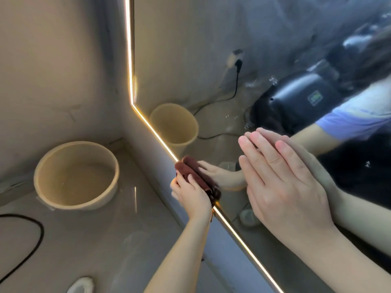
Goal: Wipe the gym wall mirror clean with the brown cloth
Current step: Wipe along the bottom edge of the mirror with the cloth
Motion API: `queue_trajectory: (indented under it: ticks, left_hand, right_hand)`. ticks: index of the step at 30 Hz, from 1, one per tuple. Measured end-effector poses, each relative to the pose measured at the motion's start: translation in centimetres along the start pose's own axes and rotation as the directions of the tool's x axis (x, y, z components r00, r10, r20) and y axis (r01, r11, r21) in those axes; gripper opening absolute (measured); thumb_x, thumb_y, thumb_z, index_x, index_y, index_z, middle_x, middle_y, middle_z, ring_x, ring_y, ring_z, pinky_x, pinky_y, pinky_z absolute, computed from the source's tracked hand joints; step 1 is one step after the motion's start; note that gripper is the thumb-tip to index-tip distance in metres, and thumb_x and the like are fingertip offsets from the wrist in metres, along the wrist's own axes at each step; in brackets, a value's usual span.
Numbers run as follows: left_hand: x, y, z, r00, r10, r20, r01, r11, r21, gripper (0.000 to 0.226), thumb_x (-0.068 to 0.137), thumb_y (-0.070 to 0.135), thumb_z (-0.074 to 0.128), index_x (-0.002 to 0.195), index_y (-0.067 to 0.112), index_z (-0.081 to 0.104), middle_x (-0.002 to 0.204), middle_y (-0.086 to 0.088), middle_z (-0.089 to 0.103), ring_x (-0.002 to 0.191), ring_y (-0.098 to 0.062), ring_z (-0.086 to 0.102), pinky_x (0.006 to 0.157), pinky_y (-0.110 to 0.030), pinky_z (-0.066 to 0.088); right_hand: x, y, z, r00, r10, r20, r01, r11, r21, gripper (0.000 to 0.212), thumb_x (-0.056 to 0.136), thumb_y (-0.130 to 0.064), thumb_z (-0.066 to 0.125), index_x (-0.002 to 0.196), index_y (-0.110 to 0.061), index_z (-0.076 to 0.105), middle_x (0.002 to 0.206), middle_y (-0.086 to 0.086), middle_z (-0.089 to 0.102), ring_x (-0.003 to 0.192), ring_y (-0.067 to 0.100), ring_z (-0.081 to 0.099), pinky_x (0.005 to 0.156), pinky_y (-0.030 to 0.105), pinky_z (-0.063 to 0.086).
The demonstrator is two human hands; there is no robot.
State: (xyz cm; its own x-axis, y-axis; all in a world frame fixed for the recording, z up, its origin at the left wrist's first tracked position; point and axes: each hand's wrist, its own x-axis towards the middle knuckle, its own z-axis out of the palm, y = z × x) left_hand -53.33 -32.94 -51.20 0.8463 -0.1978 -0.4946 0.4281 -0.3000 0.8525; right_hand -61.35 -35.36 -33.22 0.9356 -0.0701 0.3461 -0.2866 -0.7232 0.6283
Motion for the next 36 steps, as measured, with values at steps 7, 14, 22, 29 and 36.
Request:
queue_trajectory:
  ticks: [7, 14, 22, 29, 36]
  left_hand:
    - [-3.6, 1.9, -0.2, 0.997, 0.076, 0.013, -0.073, 0.985, -0.155, 0.036, 0.107, 0.020, 0.037, 0.136, 0.005, 0.052, 0.123, -0.001, 0.041, 0.123, -0.023, 0.042, 0.102, -0.023, 0.029]
    - [-6.9, 6.6, -0.9, 0.904, 0.427, -0.006, -0.409, 0.860, -0.306, 0.052, 0.098, 0.041, 0.039, 0.136, 0.007, 0.051, 0.126, -0.002, 0.042, 0.118, -0.009, 0.043, 0.104, -0.018, 0.036]
    - [-4.9, 2.6, 0.1, 0.974, 0.225, -0.017, -0.225, 0.955, -0.192, 0.039, 0.107, 0.022, 0.037, 0.140, 0.006, 0.049, 0.131, -0.003, 0.041, 0.124, -0.018, 0.040, 0.107, -0.025, 0.030]
    - [-4.0, -2.5, 0.7, 0.999, 0.036, 0.013, -0.035, 0.997, -0.066, 0.041, 0.109, 0.021, 0.034, 0.147, 0.012, 0.043, 0.139, -0.002, 0.038, 0.129, -0.017, 0.032, 0.099, -0.018, 0.020]
    - [-8.7, -0.6, 0.6, 0.994, 0.103, 0.047, -0.094, 0.981, -0.167, 0.036, 0.107, 0.021, 0.037, 0.140, 0.012, 0.049, 0.126, 0.003, 0.040, 0.123, -0.018, 0.042, 0.110, -0.031, 0.034]
  right_hand:
    - [-1.9, 0.0, 0.0, 1.000, 0.019, 0.016, -0.020, 0.999, 0.025, 0.038, 0.098, -0.008, 0.042, 0.130, 0.003, 0.059, 0.144, 0.018, 0.050, 0.135, 0.031, 0.046, 0.117, 0.041, 0.025]
    - [-2.7, 0.4, -0.4, 1.000, 0.015, 0.011, -0.015, 0.999, 0.049, 0.039, 0.097, -0.007, 0.046, 0.132, 0.005, 0.055, 0.143, 0.018, 0.051, 0.135, 0.031, 0.047, 0.115, 0.042, 0.029]
    - [-3.5, 0.6, -0.3, 1.000, 0.015, -0.006, -0.015, 1.000, 0.021, 0.041, 0.097, -0.009, 0.046, 0.135, 0.005, 0.053, 0.144, 0.017, 0.051, 0.135, 0.030, 0.047, 0.115, 0.041, 0.028]
    - [-4.3, 0.3, 0.4, 0.999, -0.004, -0.044, 0.003, 1.000, -0.016, 0.040, 0.097, -0.011, 0.051, 0.134, 0.004, 0.055, 0.144, 0.017, 0.050, 0.134, 0.030, 0.048, 0.116, 0.041, 0.028]
    - [-5.2, 0.1, 0.0, 0.999, 0.020, -0.041, -0.019, 1.000, 0.025, 0.036, 0.100, -0.011, 0.044, 0.129, 0.005, 0.059, 0.141, 0.017, 0.053, 0.133, 0.030, 0.050, 0.115, 0.041, 0.030]
